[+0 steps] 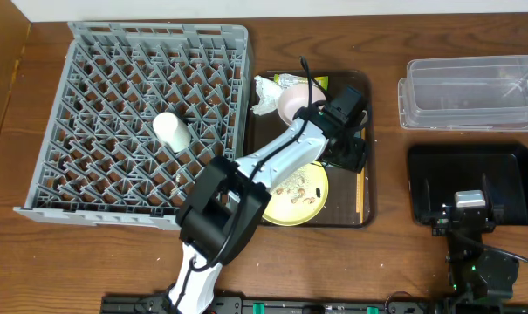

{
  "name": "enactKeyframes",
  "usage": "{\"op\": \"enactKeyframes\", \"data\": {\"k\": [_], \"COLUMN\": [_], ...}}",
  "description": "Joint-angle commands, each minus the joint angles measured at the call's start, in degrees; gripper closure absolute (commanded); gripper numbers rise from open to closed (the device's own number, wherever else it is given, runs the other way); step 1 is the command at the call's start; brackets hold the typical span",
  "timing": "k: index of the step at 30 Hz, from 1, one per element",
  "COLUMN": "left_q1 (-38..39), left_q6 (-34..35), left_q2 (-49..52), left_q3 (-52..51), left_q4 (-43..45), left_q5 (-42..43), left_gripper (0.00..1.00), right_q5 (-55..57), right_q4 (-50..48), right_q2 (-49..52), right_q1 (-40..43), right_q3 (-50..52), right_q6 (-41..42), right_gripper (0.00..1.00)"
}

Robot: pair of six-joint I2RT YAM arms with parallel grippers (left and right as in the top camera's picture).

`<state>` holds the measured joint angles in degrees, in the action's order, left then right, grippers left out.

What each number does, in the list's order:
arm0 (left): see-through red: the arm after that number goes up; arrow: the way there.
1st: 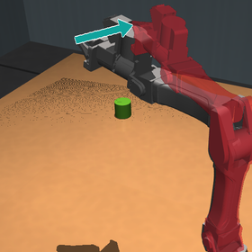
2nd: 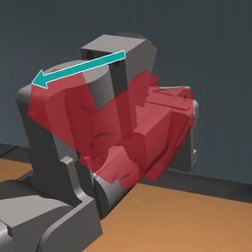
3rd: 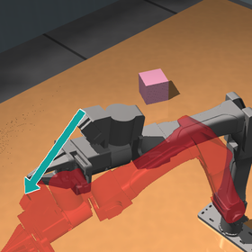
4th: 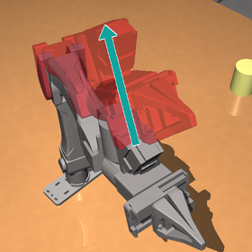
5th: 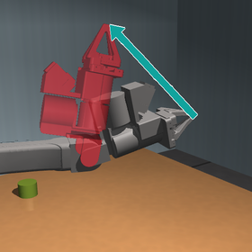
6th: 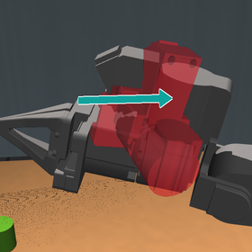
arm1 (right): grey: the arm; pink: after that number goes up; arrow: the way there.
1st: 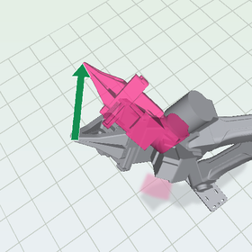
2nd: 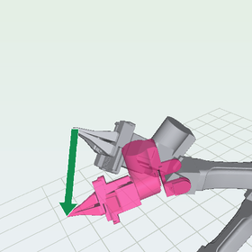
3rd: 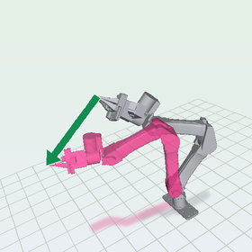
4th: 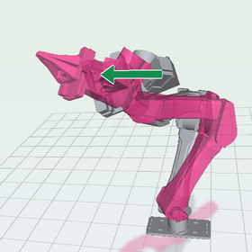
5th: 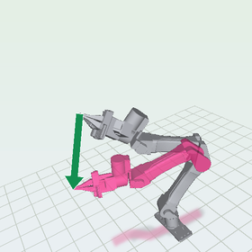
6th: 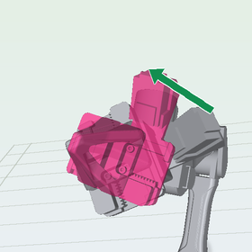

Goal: Sort waste into correct bins and load items into the dishwasher
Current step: 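Reach the left gripper to the light-blue bowl on the tray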

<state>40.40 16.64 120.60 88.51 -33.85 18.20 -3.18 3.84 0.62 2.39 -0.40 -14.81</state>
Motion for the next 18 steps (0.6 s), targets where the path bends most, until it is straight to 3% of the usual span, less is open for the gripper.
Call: {"op": "enactKeyframes", "data": {"k": [1, 12, 18], "left_q1": [-0.09, 0.07, 0.07], "left_q6": [-0.55, 0.11, 0.11], "left_q2": [0.92, 4.0, 4.79], "left_q3": [0.15, -0.17, -0.17], "left_q4": [0.17, 0.31, 1.6], "left_q5": [-3.82, -3.26, -0.9], "left_gripper": [0.32, 0.35, 0.45], "right_q5": [-0.11, -0.11, -0.11], "right_q4": [0.22, 0.22, 0.22], "right_q2": [-0.28, -0.28, -0.28], "right_q1": [0.33, 0.33, 0.33], "right_q3": [0.09, 0.09, 0.09], "right_q6": [-0.68, -0.68, -0.68], "right_gripper": [0.01, 0.01, 0.01]}}
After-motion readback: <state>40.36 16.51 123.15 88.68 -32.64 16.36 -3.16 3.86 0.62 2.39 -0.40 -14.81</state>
